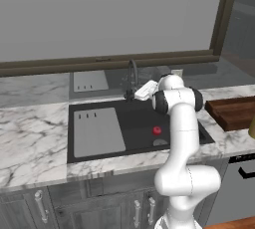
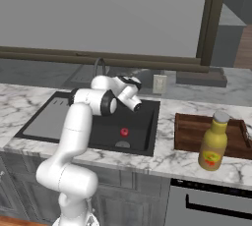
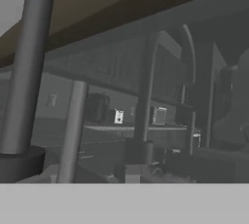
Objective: Pick up all produce items and place them in the sink. Turn on the sink faucet to wash them. Then turn the sink off and put them in the tray.
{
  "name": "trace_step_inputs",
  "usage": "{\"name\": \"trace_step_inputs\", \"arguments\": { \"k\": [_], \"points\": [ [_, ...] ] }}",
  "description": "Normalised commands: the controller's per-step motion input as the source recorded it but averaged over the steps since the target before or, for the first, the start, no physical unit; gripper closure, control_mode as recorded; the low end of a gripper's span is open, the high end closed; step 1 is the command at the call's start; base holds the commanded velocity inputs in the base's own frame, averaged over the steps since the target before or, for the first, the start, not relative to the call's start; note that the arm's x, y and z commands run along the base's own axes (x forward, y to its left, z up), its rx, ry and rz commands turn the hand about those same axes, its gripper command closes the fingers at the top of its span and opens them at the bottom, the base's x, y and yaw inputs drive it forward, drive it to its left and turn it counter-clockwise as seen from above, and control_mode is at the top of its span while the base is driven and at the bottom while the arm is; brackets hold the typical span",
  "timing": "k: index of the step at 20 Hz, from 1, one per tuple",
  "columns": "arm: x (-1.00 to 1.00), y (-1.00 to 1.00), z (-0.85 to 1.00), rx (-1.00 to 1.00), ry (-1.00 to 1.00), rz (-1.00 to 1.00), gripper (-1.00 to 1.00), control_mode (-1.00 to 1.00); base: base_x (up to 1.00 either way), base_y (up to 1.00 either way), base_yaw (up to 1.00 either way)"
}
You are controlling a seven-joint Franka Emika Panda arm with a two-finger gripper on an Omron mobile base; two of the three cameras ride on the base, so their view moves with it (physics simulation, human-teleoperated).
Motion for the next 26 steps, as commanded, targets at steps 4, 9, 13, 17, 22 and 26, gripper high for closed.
{"name": "trace_step_inputs", "arguments": {
  "k": [4, 9, 13, 17, 22, 26],
  "points": [
    [0.0, 0.0, 0.0, 0.0, 0.0, -0.04, 1.0, -1.0, 0.0, 0.0, 0.0],
    [0.07, -0.1, 0.0, 0.03, 0.02, 0.0, 1.0, -1.0, 0.0, 0.0, 0.0],
    [0.01, -0.42, 0.0, 0.1, 0.01, 0.0, 1.0, -1.0, 0.0, 0.0, 0.0],
    [0.0, -0.48, 0.01, 0.11, 0.0, -0.02, 1.0, -1.0, 0.0, 0.0, 0.0],
    [0.0, -0.48, 0.02, 0.08, 0.0, -0.02, 1.0, -1.0, 0.0, 0.0, 0.0],
    [0.02, -0.35, 0.13, 0.02, 0.08, -0.01, 1.0, -1.0, 0.0, 0.0, 0.0]
  ]
}}
